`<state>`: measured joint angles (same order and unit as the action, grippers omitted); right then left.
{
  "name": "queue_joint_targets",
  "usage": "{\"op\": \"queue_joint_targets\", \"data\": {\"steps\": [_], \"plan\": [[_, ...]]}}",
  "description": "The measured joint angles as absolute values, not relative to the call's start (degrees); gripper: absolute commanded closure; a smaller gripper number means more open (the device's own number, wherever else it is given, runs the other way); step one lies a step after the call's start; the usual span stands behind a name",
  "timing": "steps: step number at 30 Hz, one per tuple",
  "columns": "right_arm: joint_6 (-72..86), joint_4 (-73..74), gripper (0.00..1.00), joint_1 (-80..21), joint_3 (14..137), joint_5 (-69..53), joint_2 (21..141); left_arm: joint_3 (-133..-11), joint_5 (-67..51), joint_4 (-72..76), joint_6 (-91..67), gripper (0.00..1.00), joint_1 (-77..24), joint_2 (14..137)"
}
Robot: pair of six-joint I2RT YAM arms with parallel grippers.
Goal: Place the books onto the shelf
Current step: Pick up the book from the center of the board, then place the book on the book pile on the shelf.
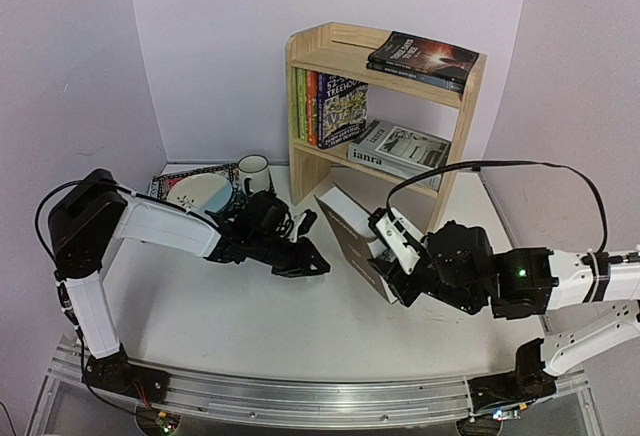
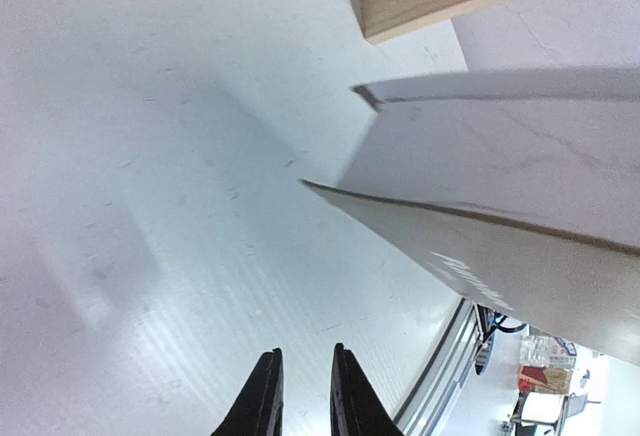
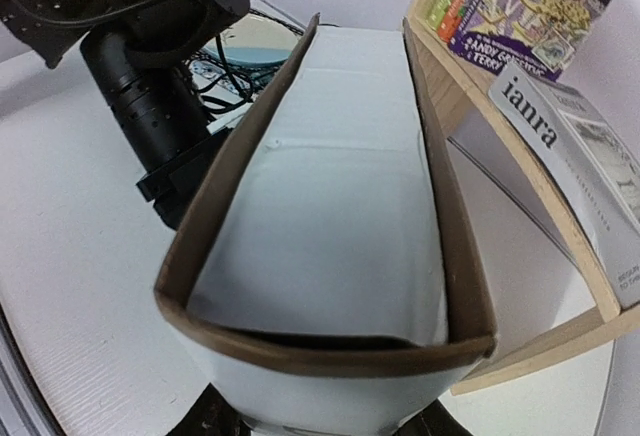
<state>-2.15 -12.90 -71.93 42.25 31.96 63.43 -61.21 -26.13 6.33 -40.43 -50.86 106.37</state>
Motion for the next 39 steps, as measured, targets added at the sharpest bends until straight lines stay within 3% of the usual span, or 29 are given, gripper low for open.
{"op": "queue_joint_targets", "data": {"steps": [9,18,39], "plan": [[-11.9,-2.9,0.74,-72.3,58.4,28.3,63.1,-55.4,-18.8,-1.0,-38.3,0.82,-48.6,94.7],[-25.8,5.7,0.74,-72.4,80.4,35.1,75.6,-55.4,-13.2,-5.6,-36.5,0.82,-48.6,89.2],[-48.0,0.4,0.74,-72.4,89.3,57.2,90.2,-54.6,-7.3,-9.5,-35.8,0.82,-48.6,82.8]]}}
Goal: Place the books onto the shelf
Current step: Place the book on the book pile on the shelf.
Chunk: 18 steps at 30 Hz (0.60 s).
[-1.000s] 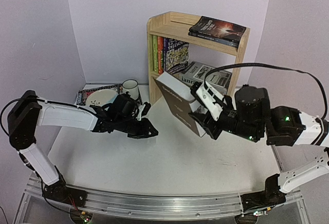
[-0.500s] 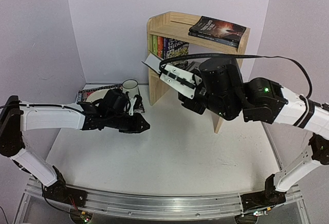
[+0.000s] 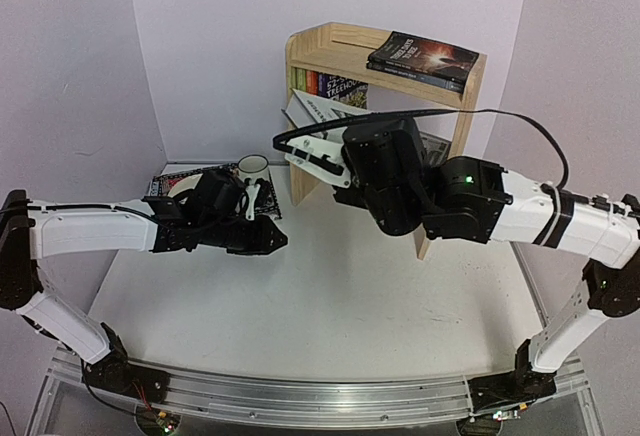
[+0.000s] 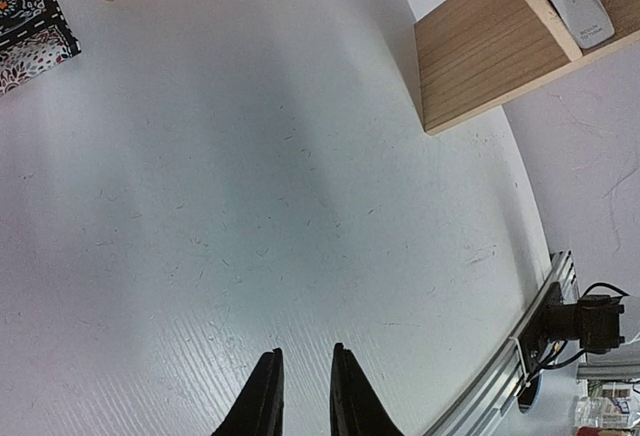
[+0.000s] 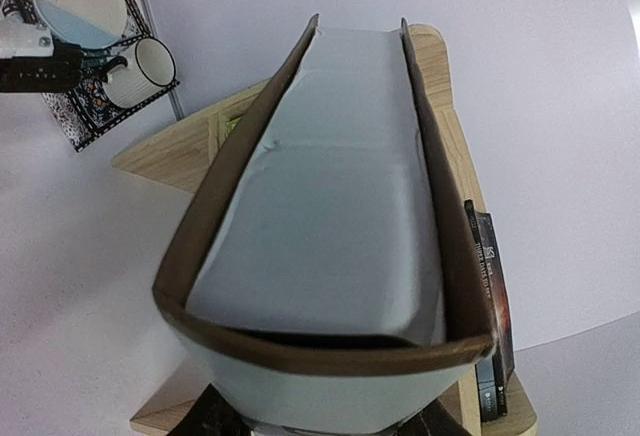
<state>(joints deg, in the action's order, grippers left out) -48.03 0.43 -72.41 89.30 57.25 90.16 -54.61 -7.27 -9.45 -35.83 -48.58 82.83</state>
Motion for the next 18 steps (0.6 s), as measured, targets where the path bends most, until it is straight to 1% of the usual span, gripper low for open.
{"op": "queue_joint_targets", "data": {"steps": [8,18], "plan": [[-51.9,-1.5,0.73,-70.7,90.7,60.4,94.9,-54.6,-6.8,-9.8,-35.8,0.81,-48.5,82.6],[-53.6,-3.3,0.74,-65.1,94.4,65.6,103.2,-53.0,-5.7,-10.7,-35.8,0.81,-48.5,79.9]]}}
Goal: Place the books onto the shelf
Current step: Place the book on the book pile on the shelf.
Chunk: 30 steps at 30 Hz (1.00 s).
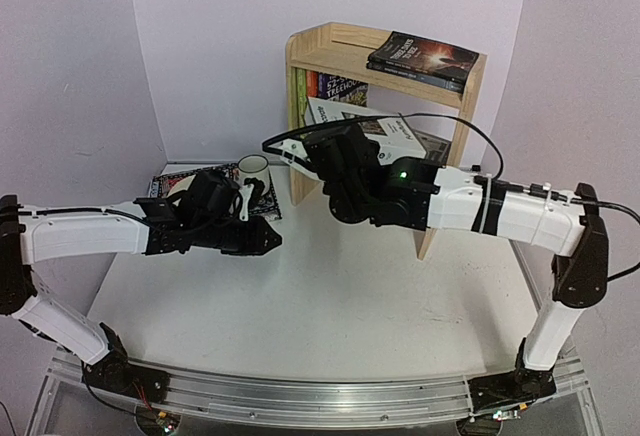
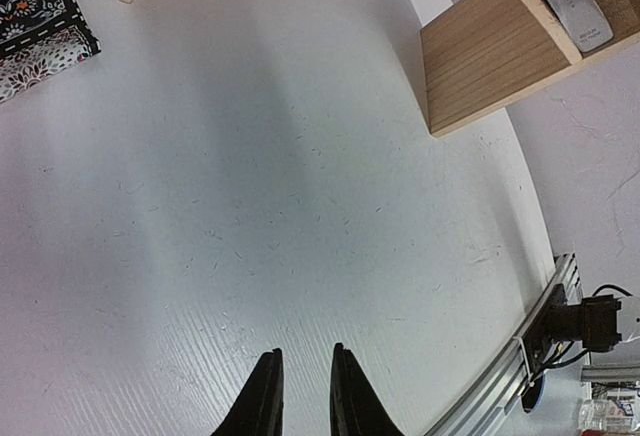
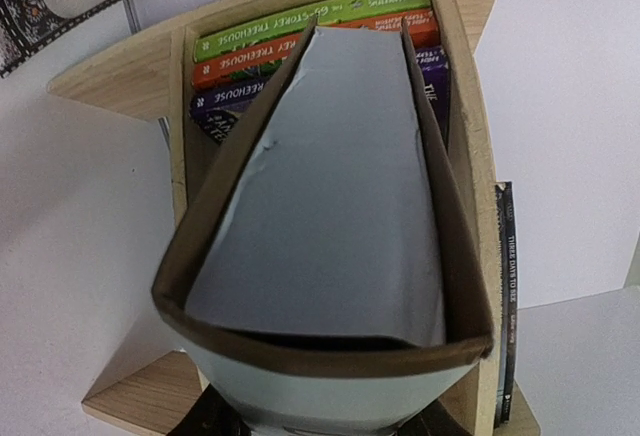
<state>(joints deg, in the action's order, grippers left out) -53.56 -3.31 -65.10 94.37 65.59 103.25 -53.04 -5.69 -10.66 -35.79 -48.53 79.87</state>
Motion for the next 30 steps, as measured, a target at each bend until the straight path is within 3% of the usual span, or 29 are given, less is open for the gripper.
{"op": "queue_joint_targets", "data": {"steps": [30], "plan": [[-56.3,-5.2,0.76,-55.6,101.9,76.1,115.9,-52.7,-4.8,-10.6,-34.4,0.81,-47.9,78.5]]}}
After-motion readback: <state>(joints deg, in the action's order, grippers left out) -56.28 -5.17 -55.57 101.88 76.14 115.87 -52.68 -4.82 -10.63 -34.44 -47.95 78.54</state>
